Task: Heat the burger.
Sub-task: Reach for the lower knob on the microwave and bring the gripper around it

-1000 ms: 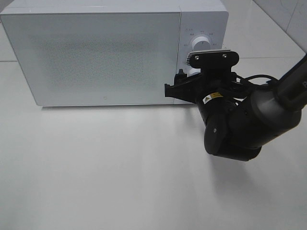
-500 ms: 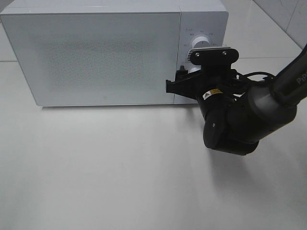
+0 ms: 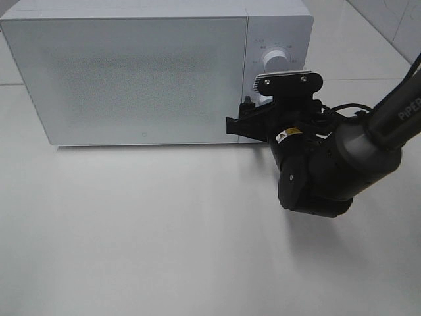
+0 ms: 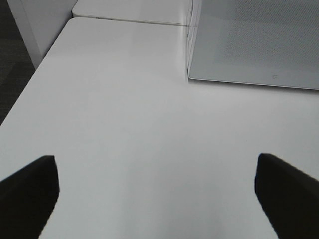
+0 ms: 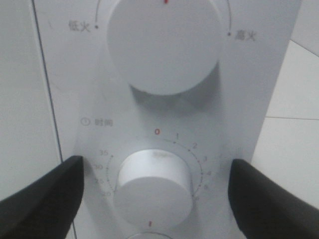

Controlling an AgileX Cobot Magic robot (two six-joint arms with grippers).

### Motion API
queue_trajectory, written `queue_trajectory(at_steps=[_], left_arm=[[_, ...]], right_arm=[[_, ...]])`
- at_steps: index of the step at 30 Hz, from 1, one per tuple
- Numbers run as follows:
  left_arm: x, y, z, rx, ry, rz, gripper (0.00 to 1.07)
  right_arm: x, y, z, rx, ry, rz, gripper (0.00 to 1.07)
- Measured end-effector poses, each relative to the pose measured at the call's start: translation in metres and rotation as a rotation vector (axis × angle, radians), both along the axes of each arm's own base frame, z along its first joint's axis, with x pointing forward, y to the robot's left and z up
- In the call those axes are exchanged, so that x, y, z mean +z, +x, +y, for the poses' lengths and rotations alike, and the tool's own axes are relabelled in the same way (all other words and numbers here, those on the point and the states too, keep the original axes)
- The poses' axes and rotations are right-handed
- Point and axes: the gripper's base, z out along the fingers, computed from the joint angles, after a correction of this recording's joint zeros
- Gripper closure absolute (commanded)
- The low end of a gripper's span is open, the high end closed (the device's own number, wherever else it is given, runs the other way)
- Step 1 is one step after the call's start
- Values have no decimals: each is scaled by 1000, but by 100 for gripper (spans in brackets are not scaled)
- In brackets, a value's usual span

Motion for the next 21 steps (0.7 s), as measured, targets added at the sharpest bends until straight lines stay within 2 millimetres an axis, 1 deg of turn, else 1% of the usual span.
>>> queue_trajectory(at_steps=[2, 4, 5, 6, 7, 8, 9, 10, 11, 12, 13, 14, 15, 16, 17, 21], left_arm=[[0, 0, 0, 0, 0, 0, 6], [0, 0, 0, 0, 0, 0, 6], [0, 0, 0, 0, 0, 0, 6], [0, 0, 0, 0, 0, 0, 6], [0, 0, 0, 0, 0, 0, 6], [0, 0, 0, 0, 0, 0, 6], [0, 0, 0, 0, 0, 0, 6], [0, 0, 0, 0, 0, 0, 6], [0, 0, 0, 0, 0, 0, 6], [0, 0, 0, 0, 0, 0, 6], [0, 0, 0, 0, 0, 0, 6], [0, 0, 0, 0, 0, 0, 6], [0, 0, 0, 0, 0, 0, 6], [0, 0, 0, 0, 0, 0, 6], [0, 0, 0, 0, 0, 0, 6], [0, 0, 0, 0, 0, 0, 6]], right_arm=[[0, 0, 0, 0, 0, 0, 34], [0, 0, 0, -1, 0, 0, 44], [0, 0, 0, -1, 0, 0, 44], [0, 0, 0, 0, 0, 3, 53], [0, 0, 0, 0, 0, 4, 58], [0, 0, 0, 0, 0, 4, 58], [0, 0, 0, 4, -1, 3, 70], [0, 0, 0, 4, -1, 3, 70], [0, 0, 1, 8, -2, 2, 83], [0, 0, 1, 9, -2, 3, 90], [0, 0, 1, 9, -2, 3, 90], [0, 0, 1, 10, -3, 4, 101], [-1, 0, 1, 11, -4, 4, 104], [-1, 0, 1, 11, -4, 4, 104], [0, 0, 1, 11, -4, 3, 107], [0, 0, 1, 11, -2, 4, 107]])
